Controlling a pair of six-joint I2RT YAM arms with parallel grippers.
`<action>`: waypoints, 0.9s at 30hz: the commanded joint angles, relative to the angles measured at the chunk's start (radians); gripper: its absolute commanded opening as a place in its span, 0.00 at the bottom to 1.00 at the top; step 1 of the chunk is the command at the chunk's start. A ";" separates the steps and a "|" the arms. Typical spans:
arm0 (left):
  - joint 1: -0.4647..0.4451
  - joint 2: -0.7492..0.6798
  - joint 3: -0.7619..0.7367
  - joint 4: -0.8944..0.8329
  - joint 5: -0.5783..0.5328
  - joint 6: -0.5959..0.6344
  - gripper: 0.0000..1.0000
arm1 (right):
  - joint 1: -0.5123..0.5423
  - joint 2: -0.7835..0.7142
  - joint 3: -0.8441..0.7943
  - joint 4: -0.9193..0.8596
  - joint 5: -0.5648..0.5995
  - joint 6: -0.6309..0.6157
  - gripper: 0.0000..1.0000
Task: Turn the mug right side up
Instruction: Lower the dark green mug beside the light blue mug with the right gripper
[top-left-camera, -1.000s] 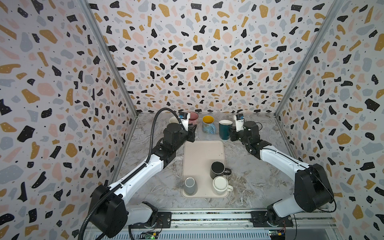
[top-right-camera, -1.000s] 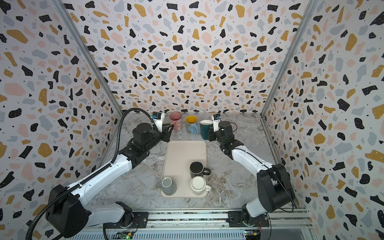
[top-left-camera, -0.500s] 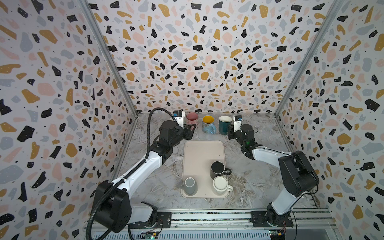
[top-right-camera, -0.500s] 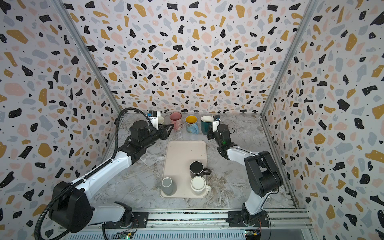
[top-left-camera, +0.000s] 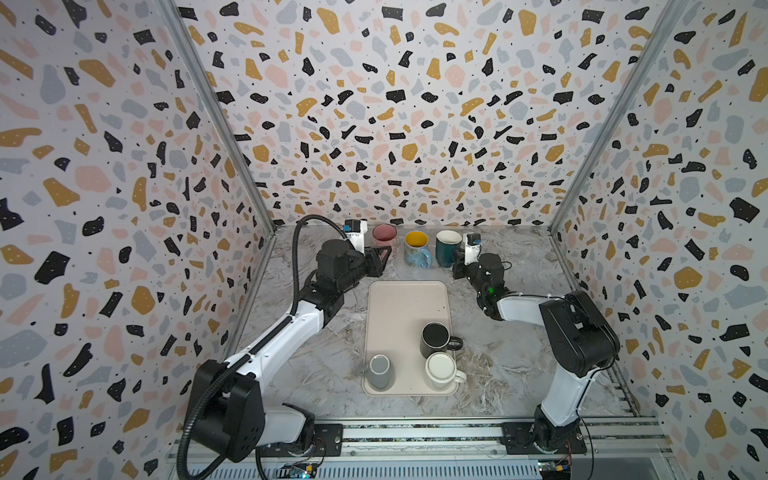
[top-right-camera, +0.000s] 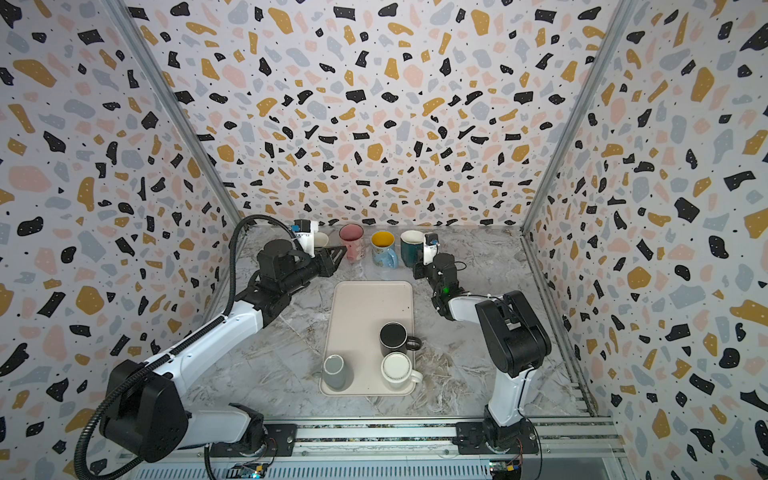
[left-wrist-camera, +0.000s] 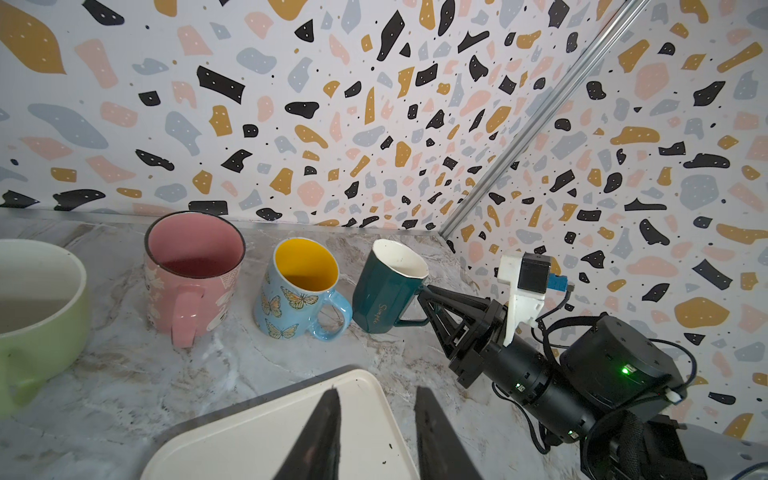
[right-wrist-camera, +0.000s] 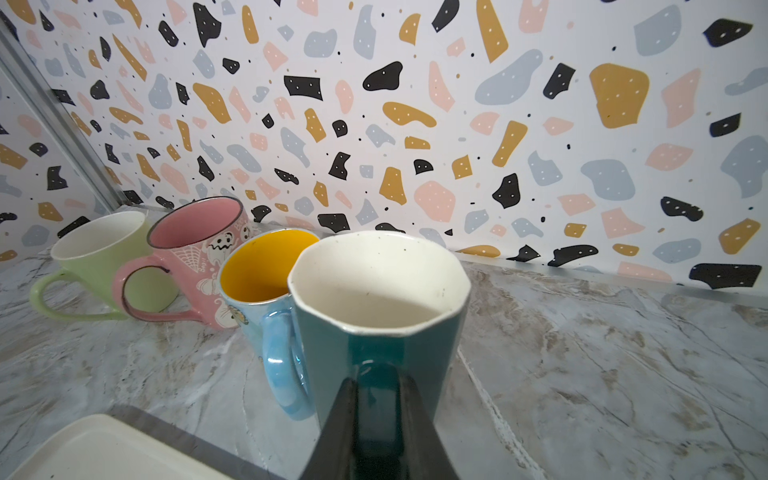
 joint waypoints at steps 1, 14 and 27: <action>0.009 -0.007 -0.010 0.052 0.004 -0.002 0.32 | -0.010 -0.013 0.041 0.163 0.028 -0.011 0.00; 0.014 -0.001 -0.023 0.048 -0.017 -0.019 0.32 | -0.031 0.071 0.065 0.224 0.056 0.002 0.00; 0.021 0.004 -0.032 0.054 -0.036 -0.024 0.32 | -0.033 0.137 0.076 0.284 0.070 0.007 0.00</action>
